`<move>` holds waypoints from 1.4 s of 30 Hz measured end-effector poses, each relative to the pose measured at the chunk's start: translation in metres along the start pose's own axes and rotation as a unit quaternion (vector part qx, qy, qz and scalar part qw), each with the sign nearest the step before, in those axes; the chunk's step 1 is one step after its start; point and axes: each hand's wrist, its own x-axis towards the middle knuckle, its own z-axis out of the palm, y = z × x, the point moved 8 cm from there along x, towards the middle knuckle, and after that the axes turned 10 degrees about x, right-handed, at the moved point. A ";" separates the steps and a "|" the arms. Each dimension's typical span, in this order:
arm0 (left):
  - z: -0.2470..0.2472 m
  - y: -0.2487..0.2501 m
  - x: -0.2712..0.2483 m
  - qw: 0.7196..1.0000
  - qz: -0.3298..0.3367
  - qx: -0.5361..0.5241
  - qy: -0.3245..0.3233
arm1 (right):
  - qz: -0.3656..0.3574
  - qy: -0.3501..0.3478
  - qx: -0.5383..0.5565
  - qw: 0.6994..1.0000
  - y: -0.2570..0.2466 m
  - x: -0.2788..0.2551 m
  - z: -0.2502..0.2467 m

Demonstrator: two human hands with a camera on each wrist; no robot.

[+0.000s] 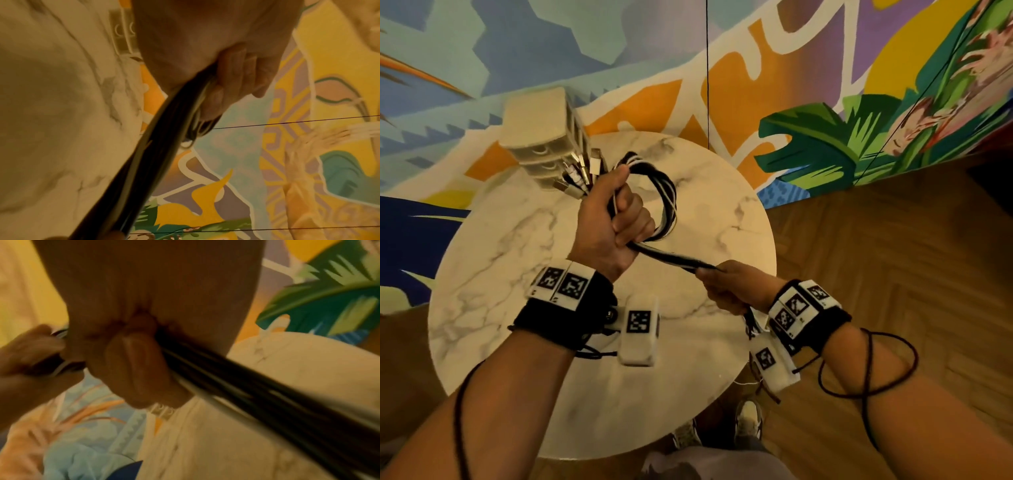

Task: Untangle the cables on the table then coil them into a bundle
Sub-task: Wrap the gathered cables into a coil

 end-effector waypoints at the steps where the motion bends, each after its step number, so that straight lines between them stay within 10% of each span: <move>1: 0.005 0.004 -0.001 1.000 0.006 0.007 -0.028 | 0.014 -0.029 0.048 0.998 -0.001 -0.001 0.003; 9: 0.032 0.004 -0.029 0.951 -0.073 0.112 -0.280 | 0.072 -0.048 0.057 0.995 -0.012 -0.007 0.003; 13: 0.033 -0.013 -0.047 0.908 -0.111 0.315 -0.252 | 0.098 -0.045 -0.084 0.991 -0.012 -0.006 -0.009; 20: 0.048 -0.020 -0.062 0.732 -0.017 0.610 -0.303 | 0.099 0.035 -0.257 0.961 -0.053 -0.012 -0.011; 30: 0.026 0.003 -0.051 0.575 0.240 0.762 -0.177 | 0.004 0.128 -0.390 0.912 -0.121 -0.016 -0.001; 36: 0.013 0.008 -0.030 0.555 0.238 0.793 -0.087 | -0.097 0.192 -0.464 0.859 -0.158 -0.012 0.015; 42: -0.002 0.022 -0.014 0.611 0.207 0.764 0.006 | -0.152 0.229 -0.457 0.846 -0.176 -0.015 0.027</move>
